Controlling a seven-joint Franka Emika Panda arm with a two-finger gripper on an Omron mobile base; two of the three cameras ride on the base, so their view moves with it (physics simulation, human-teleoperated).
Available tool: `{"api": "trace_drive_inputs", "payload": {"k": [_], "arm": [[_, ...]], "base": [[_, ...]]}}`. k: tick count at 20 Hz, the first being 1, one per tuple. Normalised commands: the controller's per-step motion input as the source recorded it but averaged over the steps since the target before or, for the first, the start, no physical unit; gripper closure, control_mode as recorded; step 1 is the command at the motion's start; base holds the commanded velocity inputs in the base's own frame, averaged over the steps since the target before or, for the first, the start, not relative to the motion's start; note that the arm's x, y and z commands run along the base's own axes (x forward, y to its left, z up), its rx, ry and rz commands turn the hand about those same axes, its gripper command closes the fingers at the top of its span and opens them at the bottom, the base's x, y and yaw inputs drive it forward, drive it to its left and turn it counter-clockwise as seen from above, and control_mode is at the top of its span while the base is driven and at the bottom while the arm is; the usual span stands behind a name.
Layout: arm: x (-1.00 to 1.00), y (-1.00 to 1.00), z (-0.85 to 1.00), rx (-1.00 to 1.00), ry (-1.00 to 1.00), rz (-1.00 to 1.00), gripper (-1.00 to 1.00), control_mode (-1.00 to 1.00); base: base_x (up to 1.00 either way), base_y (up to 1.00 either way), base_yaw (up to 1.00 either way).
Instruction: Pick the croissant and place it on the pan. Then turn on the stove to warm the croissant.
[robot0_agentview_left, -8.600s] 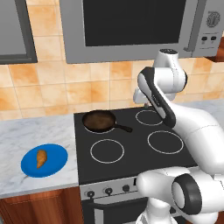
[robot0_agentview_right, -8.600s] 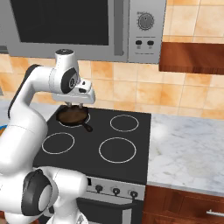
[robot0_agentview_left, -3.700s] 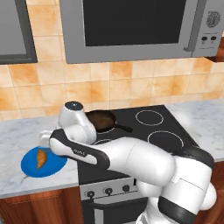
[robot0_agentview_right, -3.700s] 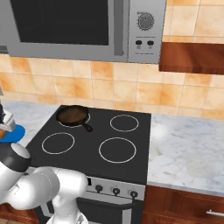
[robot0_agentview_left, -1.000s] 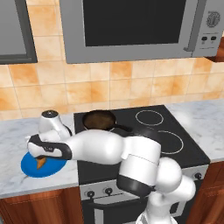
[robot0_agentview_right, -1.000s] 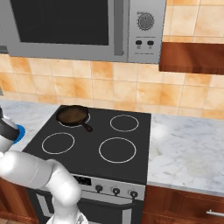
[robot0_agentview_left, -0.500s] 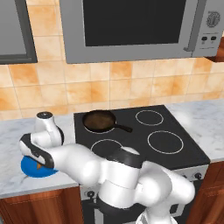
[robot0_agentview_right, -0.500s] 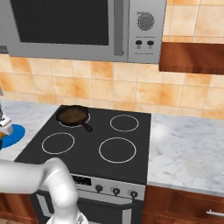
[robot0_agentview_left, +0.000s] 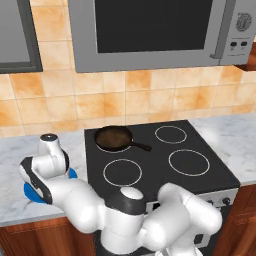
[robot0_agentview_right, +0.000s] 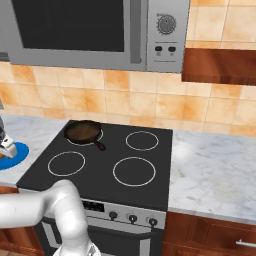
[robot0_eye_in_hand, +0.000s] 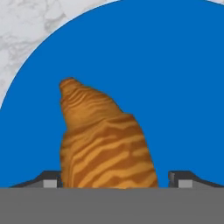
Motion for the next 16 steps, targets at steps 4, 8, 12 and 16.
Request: {"api": "trace_drive_inputs", "payload": {"k": [4, 8, 12, 16], "arm": [[-0.02, 0.05, -0.21, 0.00, 0.00, 0.00, 1.00, -1.00], [-0.34, -0.06, 0.30, 0.01, 0.00, -0.01, 1.00, -1.00], [-0.30, -0.27, 0.55, 0.03, 0.00, -0.05, 1.00, -1.00], [-0.10, -0.41, 0.54, 0.05, 0.00, -0.07, 1.00, -1.00]], "base": [[0.00, 0.00, 0.00], [0.00, 0.00, 0.00], [0.00, 0.00, 0.00], [0.00, 0.00, 0.00]]}}
